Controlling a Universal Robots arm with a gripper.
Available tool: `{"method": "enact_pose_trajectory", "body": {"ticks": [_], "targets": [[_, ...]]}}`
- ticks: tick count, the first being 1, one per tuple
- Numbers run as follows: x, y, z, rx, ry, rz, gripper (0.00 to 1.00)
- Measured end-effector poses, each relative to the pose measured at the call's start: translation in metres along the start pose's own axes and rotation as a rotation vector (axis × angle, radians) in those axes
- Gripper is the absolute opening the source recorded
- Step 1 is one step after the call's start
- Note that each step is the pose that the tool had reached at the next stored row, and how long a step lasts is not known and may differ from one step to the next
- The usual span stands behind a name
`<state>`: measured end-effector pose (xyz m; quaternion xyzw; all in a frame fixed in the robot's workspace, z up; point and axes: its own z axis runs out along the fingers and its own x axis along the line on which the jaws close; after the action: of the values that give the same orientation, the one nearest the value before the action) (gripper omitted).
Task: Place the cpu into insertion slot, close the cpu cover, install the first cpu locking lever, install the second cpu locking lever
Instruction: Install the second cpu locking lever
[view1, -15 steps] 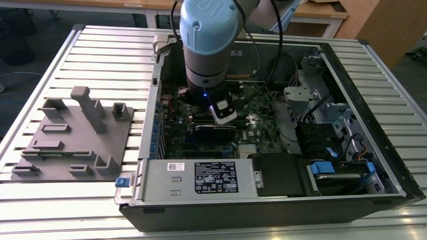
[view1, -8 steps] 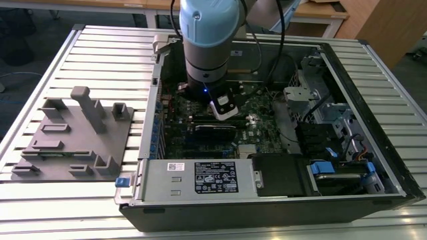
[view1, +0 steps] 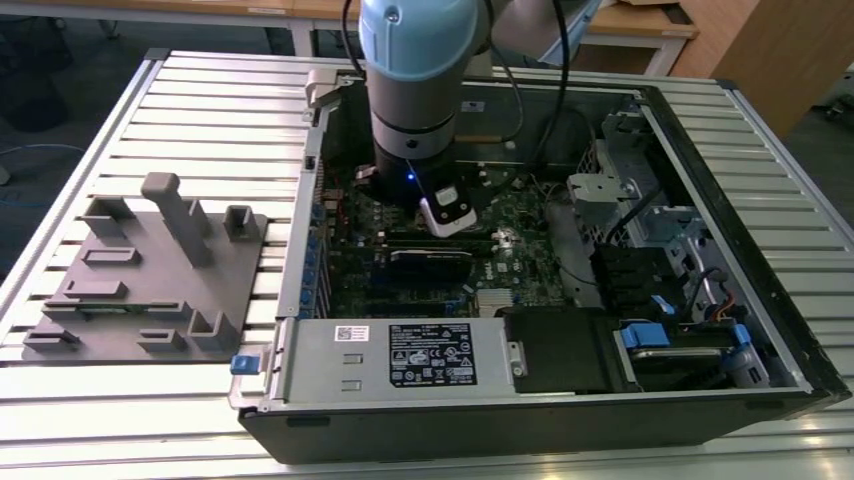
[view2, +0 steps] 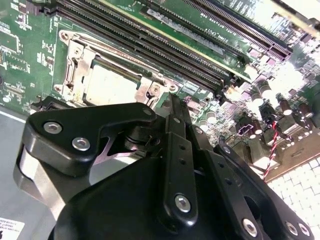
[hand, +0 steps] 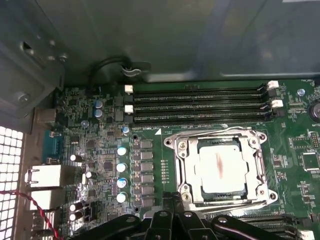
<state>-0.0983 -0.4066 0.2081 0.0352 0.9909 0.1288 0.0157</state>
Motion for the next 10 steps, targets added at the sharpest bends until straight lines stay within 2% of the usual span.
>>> {"method": "enact_pose_trajectory", "body": {"ticks": [4, 10], "targets": [[0.0000, 0.0058, 0.0015, 0.0149, -0.0028, 0.007, 0.10], [-0.0052, 0.0135, 0.0037, 0.0429, -0.0064, 0.012, 0.10]]}}
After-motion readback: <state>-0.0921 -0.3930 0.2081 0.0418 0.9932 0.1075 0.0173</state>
